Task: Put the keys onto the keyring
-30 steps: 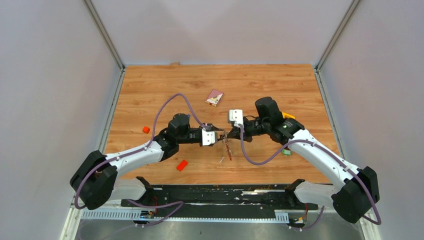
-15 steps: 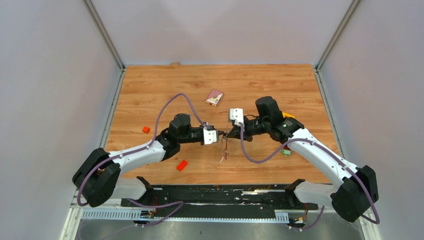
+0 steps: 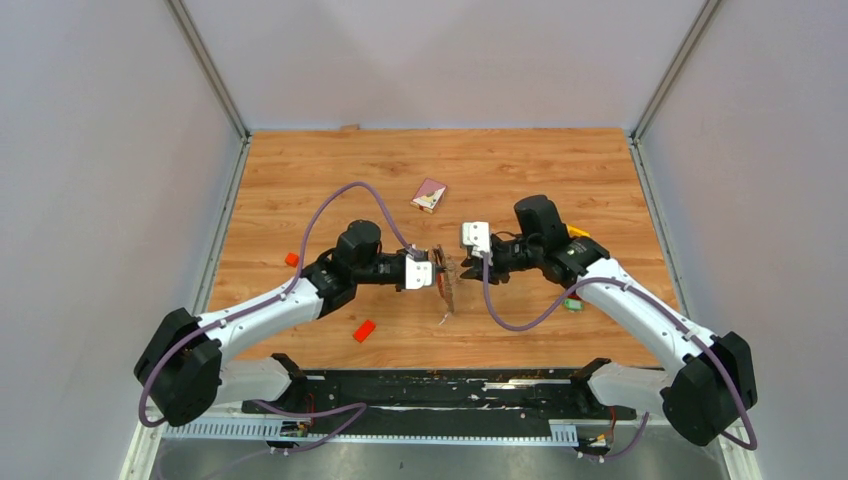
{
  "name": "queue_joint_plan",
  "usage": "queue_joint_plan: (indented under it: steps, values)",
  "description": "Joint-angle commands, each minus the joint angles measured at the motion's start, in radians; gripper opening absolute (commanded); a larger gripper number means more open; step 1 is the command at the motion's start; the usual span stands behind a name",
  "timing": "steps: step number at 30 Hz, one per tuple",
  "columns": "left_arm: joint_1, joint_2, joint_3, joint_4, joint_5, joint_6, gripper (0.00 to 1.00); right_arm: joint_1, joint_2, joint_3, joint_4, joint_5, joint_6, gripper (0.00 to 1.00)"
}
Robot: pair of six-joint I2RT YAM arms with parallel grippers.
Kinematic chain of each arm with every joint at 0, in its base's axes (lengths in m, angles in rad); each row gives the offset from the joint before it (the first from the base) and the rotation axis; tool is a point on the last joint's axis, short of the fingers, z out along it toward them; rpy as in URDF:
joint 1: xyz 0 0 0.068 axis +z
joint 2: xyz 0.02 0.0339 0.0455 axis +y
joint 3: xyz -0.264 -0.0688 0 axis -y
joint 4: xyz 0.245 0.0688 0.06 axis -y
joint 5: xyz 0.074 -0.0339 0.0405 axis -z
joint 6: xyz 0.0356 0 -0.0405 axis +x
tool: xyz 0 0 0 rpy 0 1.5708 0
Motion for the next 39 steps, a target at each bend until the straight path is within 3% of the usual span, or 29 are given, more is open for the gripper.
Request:
queue_joint_plan:
  steps: [1, 8, 17, 39]
  values:
    - [-0.006, -0.030, 0.044, -0.044, 0.018, 0.012, 0.00, 0.008, -0.043, -0.026, -0.015, 0.000, -0.064, 0.30]
    - [-0.006, -0.011, 0.026, 0.031, 0.043, -0.079, 0.00, 0.009, -0.128, -0.033, 0.079, 0.014, 0.005, 0.35]
    - [-0.005, 0.016, -0.013, 0.165, 0.115, -0.206, 0.00, 0.010, -0.101, -0.013, 0.076, -0.111, 0.053, 0.30]
    - [-0.005, 0.035, -0.071, 0.318, 0.145, -0.310, 0.00, 0.024, -0.089, -0.026, 0.066, -0.081, 0.032, 0.23]
